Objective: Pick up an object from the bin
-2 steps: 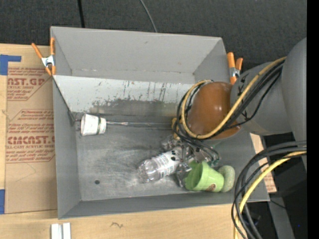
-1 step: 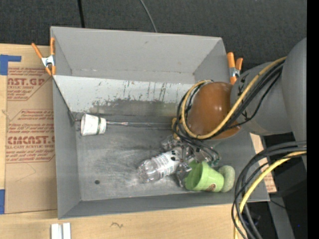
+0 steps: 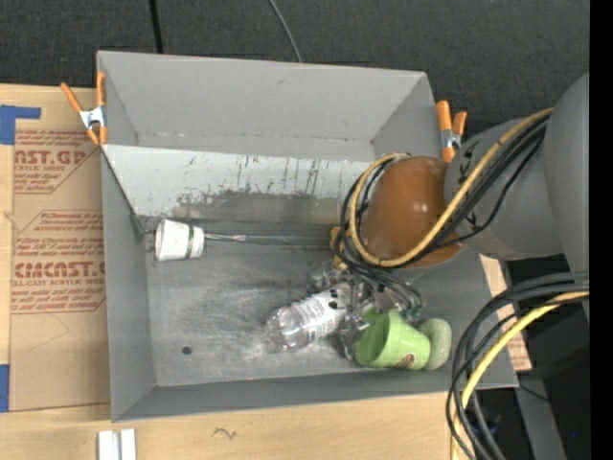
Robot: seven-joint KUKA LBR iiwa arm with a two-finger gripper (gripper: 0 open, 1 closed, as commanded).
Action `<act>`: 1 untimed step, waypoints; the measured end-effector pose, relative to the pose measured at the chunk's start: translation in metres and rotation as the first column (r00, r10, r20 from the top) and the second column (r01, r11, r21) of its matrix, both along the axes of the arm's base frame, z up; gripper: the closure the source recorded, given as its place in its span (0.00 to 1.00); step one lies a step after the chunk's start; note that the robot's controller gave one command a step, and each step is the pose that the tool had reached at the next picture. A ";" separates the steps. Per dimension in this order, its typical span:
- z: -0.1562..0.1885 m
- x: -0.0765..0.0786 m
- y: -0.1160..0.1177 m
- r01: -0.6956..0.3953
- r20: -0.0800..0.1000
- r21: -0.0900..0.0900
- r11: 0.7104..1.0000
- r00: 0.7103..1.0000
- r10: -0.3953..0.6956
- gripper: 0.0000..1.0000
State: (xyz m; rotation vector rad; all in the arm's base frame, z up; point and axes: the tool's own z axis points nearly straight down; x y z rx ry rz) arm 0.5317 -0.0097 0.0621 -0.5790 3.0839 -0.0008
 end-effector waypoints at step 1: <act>0.007 -0.001 0.000 0.001 -0.001 0.000 1.000 1.000 -0.001 1.00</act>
Offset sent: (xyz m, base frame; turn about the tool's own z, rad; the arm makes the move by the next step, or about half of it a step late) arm -0.0001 -0.0001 0.0886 0.0000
